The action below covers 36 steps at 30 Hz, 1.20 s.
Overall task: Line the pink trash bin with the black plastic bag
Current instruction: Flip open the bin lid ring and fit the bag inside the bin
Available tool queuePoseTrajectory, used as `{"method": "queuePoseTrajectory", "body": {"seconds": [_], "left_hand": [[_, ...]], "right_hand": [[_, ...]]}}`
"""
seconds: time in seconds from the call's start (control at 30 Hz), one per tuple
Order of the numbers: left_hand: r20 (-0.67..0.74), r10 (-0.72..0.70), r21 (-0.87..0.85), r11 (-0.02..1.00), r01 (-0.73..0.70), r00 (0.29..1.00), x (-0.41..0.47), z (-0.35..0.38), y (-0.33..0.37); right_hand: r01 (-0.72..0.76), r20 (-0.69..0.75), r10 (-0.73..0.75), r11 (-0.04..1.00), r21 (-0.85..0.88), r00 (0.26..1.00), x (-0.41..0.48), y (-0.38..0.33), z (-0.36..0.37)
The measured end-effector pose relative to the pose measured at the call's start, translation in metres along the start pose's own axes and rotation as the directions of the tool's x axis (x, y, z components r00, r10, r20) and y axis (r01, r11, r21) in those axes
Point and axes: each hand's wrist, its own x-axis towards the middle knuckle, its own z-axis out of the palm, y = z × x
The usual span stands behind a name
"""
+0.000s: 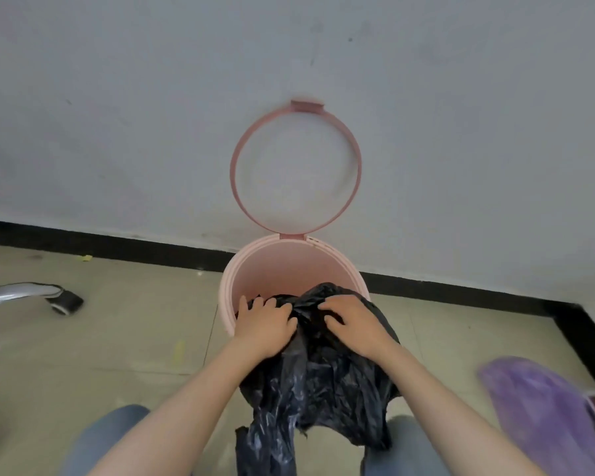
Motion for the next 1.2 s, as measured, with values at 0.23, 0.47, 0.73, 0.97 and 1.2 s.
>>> {"method": "queuePoseTrajectory", "body": {"seconds": [0.23, 0.47, 0.73, 0.97, 1.2], "left_hand": [[0.212, 0.096, -0.111, 0.991, -0.074, 0.973, -0.019, -0.002, -0.011], [0.107, 0.155, -0.019, 0.988, -0.154, 0.982, -0.006, 0.021, -0.008], [-0.346, 0.002, -0.235, 0.968, -0.089, 0.938, 0.017, -0.012, -0.013], [-0.179, -0.015, -0.206, 0.978, -0.022, 0.984, -0.002, -0.022, -0.018], [-0.027, 0.332, -0.372, 0.872, -0.318, 0.943, -0.065, -0.007, -0.014]], "right_hand": [[-0.417, 0.129, 0.397, 0.837, 0.356, 0.908, -0.038, 0.046, -0.011], [-0.351, -0.033, 0.357, 0.929, 0.114, 0.934, -0.044, 0.037, 0.007], [-0.176, -0.354, 0.244, 0.961, 0.215, 0.903, 0.027, -0.012, -0.022], [-0.053, 0.383, 0.236, 0.901, -0.430, 0.893, 0.045, 0.002, 0.031], [-0.030, 0.058, 0.033, 0.998, -0.058, 0.998, 0.023, 0.011, -0.005]]}}
